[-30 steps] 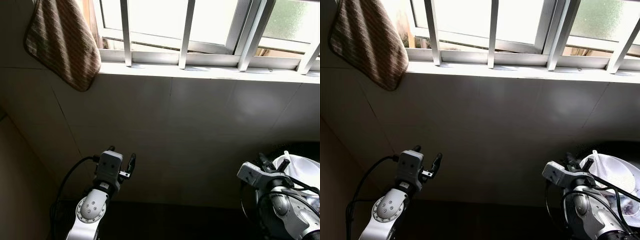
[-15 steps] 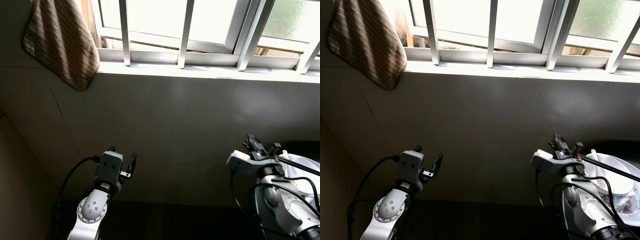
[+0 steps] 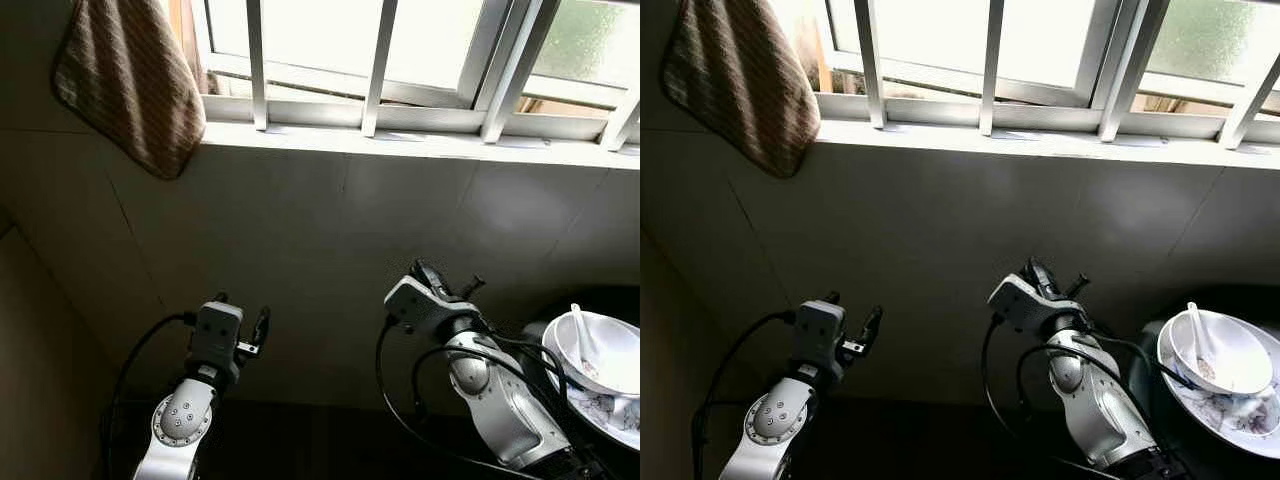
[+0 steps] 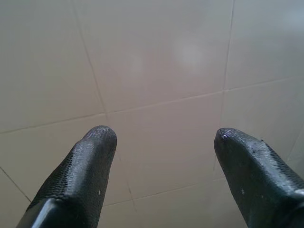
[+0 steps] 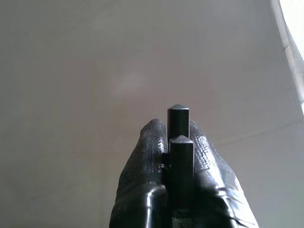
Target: Kitchen organization
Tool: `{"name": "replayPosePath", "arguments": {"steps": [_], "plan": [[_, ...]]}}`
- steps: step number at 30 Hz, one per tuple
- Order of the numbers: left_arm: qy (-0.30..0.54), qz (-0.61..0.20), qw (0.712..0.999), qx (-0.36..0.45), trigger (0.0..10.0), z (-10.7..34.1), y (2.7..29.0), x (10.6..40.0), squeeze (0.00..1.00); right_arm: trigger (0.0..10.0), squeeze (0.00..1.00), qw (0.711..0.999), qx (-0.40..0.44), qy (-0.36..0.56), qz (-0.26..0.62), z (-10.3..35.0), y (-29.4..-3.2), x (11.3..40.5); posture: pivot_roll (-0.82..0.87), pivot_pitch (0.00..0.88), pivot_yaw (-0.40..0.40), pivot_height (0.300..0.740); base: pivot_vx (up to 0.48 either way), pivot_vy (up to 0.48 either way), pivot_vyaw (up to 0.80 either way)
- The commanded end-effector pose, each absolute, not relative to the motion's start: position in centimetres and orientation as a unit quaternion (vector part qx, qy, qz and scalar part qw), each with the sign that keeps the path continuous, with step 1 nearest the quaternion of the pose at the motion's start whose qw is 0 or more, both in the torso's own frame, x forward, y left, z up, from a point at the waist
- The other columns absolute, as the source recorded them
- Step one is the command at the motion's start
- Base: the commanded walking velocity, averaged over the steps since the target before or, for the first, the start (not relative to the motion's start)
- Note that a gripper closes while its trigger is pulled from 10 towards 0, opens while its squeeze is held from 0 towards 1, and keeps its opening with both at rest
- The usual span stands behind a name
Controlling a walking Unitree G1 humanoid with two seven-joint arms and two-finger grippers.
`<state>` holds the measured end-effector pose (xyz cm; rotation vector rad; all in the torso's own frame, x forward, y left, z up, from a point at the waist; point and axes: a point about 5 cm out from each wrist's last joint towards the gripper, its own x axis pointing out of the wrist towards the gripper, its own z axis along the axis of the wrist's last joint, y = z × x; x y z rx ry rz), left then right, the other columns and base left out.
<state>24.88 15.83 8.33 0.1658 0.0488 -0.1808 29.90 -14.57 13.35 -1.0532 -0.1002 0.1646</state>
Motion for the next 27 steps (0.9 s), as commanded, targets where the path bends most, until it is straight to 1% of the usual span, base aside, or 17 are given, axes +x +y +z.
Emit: {"name": "replayPosePath", "arguments": {"steps": [1, 3, 11, 14, 16, 27], "plan": [[0.028, -0.089, 0.993, 0.073, 10.0, 8.3, 15.8, 24.8, 0.0, 0.0, 0.0, 0.844, -0.524, -0.07, 0.086, 14.4, -14.0, 30.0, 0.04, 0.0, -0.057, 0.74, 0.0, 0.0, 0.0], [0.029, -0.09, 0.993, 0.073, 10.0, 8.2, 15.7, 24.8, 0.0, 0.0, 0.0, 0.853, -0.51, -0.059, 0.093, 14.5, -13.9, 30.2, 0.04, 0.0, -0.059, 0.74, 0.0, 0.0, 0.0], [0.032, -0.091, 0.993, 0.07, 10.0, 8.2, 15.5, 24.8, 0.0, 0.0, 0.0, 0.862, -0.492, -0.025, 0.119, 13.8, -13.2, 30.0, 0.04, 0.0, -0.066, 0.74, 0.0, 0.0, 0.0], [0.032, -0.092, 0.993, 0.069, 10.0, 8.2, 15.5, 24.8, 0.0, 0.0, 0.0, 0.865, -0.486, -0.018, 0.124, 13.5, -13.0, 29.9, 0.05, 0.0, -0.067, 0.74, 0.0, 0.247, 0.0], [0.033, -0.096, 0.992, 0.07, 10.0, 8.1, 15.4, 24.8, 0.0, 0.0, 0.0, 0.876, -0.465, -0.002, 0.127, 13.3, -13.0, 29.9, 0.05, 0.0, -0.069, 0.74, 0.0, 0.412, 0.0], [0.032, -0.101, 0.992, 0.069, 10.0, 8.1, 15.2, 24.9, 0.0, 0.0, 0.0, 0.871, -0.473, 0.011, 0.135, 12.7, -13.2, 29.7, 0.04, 0.0, -0.07, 0.74, 0.0, 0.48, 0.0]]}}
